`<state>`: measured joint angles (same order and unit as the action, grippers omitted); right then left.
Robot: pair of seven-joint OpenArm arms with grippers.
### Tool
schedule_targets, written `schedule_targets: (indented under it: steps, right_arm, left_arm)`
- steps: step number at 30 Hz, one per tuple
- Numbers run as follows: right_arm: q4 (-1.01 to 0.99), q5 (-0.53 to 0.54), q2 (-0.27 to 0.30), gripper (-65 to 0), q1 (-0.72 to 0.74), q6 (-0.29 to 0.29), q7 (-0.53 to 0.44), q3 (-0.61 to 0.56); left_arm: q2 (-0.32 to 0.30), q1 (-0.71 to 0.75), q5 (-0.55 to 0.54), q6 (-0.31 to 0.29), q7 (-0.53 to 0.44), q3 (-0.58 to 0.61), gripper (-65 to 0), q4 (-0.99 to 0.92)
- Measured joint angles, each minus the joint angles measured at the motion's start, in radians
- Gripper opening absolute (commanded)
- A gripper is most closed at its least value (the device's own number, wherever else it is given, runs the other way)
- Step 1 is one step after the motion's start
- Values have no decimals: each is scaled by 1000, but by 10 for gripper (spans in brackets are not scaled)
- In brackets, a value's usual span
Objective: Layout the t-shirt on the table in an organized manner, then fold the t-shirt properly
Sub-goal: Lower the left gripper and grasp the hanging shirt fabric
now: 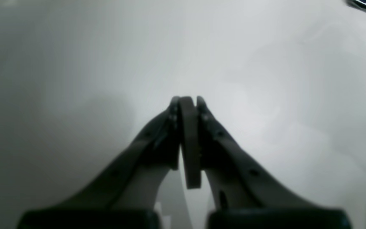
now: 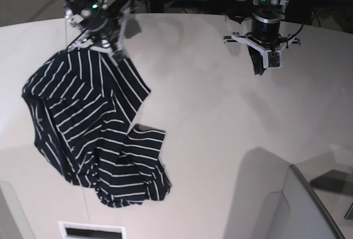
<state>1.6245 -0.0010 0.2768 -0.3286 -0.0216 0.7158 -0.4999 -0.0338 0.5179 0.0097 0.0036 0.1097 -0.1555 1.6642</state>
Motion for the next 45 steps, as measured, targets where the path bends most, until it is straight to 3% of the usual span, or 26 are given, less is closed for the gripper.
schedule_targets:
  steps: [7,13,20,21,23,25,28,32,36,45]
  right_arm:
    - [0,0,17,-650,-9,3,0,48]
    - [0,3,10,-650,-7,3,-1,42]
    - [0,3,11,-650,-7,4,-1,47]
    - [0,3,11,-650,-7,4,-1,47]
    - [0,3,11,-650,-7,4,-1,47]
    - [0,3,11,-650,-7,4,0,46]
    - [0,2,11,-650,-6,4,0,46]
    - [0,4,11,-650,-7,4,-1,43]
    - [-3,3,16,-650,-6,4,-1,45]
    - [-30,0,14,-650,2,3,-19,44]
  left_arm:
    - [-1,-156,1,5,25,63,-650,-87]
    - [-2,-426,-4,-5,307,255,-650,-232]
    - [3,-551,-11,0,362,376,-650,-279]
    - [21,-558,-11,-2,367,376,-625,-280]
    - [48,-584,-11,-2,366,385,-462,-297]
    - [60,-631,-13,-5,358,410,-339,-349]
    - [79,-704,-7,-55,352,454,-263,-486]
    - [148,-763,-11,-108,241,451,-258,-675]
    - [172,-830,-11,-108,134,446,-258,-800]
    - [179,-1010,-8,-106,79,447,-260,-1115]
